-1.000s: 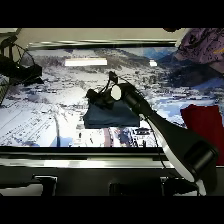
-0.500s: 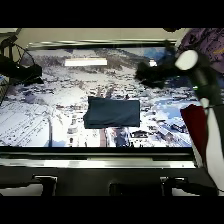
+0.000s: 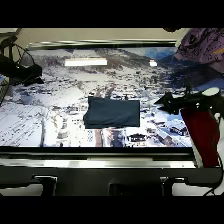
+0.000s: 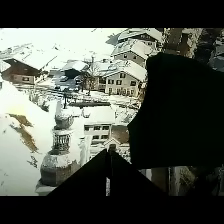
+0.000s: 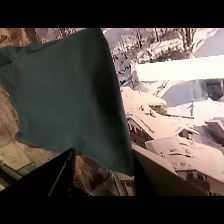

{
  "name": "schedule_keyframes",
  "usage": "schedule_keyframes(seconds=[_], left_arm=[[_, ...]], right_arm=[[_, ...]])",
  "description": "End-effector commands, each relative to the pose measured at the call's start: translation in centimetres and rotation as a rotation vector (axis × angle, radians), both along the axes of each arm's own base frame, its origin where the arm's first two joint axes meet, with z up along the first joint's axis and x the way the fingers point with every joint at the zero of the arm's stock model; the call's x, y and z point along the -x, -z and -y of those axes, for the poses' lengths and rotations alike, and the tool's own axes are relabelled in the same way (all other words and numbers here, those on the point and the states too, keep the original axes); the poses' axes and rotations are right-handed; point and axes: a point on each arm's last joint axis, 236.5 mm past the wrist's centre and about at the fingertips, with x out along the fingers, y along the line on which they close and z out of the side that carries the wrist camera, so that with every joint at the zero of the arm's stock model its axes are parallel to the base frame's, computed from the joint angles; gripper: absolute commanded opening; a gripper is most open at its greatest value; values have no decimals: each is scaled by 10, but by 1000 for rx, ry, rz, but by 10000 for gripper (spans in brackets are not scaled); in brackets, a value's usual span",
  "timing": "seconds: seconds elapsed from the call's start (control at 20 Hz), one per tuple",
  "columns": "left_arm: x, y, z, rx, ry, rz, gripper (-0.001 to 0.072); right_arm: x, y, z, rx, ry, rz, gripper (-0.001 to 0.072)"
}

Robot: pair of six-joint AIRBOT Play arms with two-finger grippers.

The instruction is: Fold the clothes and pants, and hang the long-sleeved shirts on hangers.

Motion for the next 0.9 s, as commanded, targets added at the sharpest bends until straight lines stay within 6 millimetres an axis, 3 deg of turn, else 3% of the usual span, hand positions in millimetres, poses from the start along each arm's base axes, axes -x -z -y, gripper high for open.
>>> schedule_keyframes(seconds=[0.0, 0.2, 0.35, 0.45, 0.55, 0.65, 0.75, 0.85], left_arm=[[0, 0, 0, 0, -1, 0, 19], [0, 0, 0, 2, -6, -1, 19], [0, 1, 0, 5, -15, -5, 19], [0, 1, 0, 5, -15, -5, 20], [0, 1, 0, 5, -14, -5, 19], [0, 1, 0, 5, -14, -5, 19], [0, 1, 0, 5, -14, -5, 19], [0, 1, 0, 5, -14, -5, 19]], right_arm=[[8, 44, -27, -125, -15, -19, 428], [8, 73, -69, -130, -73, -36, 428], [2, 83, -85, -86, -77, -12, 406], [-5, 86, -91, -69, -59, 8, 335], [-11, 83, -95, -76, -43, 23, 194], [-14, 72, -101, -110, -47, 42, 30], [-33, 46, -100, -111, -45, 107, 28], [-67, 12, -89, -63, -10, 186, 28]])
